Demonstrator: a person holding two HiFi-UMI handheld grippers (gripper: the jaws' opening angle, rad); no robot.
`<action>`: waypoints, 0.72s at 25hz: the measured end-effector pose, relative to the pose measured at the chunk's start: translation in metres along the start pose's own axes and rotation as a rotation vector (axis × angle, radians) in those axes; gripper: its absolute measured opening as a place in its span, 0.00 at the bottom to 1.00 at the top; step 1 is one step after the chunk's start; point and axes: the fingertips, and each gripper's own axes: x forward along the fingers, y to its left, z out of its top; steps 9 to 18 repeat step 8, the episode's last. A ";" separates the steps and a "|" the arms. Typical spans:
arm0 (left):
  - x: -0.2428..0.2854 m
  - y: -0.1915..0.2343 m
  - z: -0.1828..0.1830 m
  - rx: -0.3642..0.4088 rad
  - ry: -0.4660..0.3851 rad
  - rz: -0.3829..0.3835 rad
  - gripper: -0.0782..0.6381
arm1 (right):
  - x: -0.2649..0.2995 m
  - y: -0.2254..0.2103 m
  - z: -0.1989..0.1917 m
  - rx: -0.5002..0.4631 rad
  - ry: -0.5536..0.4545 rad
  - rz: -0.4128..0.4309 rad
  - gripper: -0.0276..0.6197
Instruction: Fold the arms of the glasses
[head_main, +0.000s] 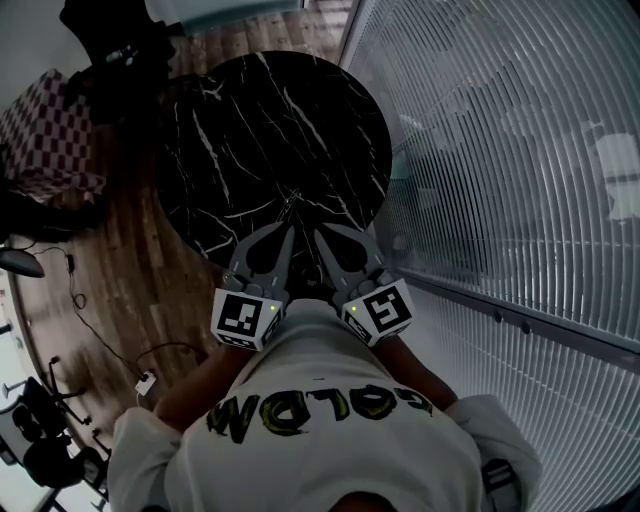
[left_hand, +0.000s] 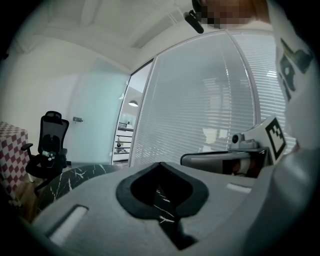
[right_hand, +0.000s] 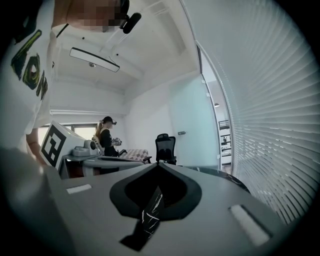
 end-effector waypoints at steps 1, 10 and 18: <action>0.000 0.000 -0.002 -0.002 0.003 -0.001 0.11 | 0.000 0.000 -0.001 0.000 0.002 0.001 0.05; 0.002 0.003 -0.009 -0.013 0.024 -0.002 0.11 | 0.003 -0.001 -0.005 -0.006 0.025 0.005 0.05; 0.002 0.003 -0.009 -0.013 0.024 -0.002 0.11 | 0.003 -0.001 -0.005 -0.006 0.025 0.005 0.05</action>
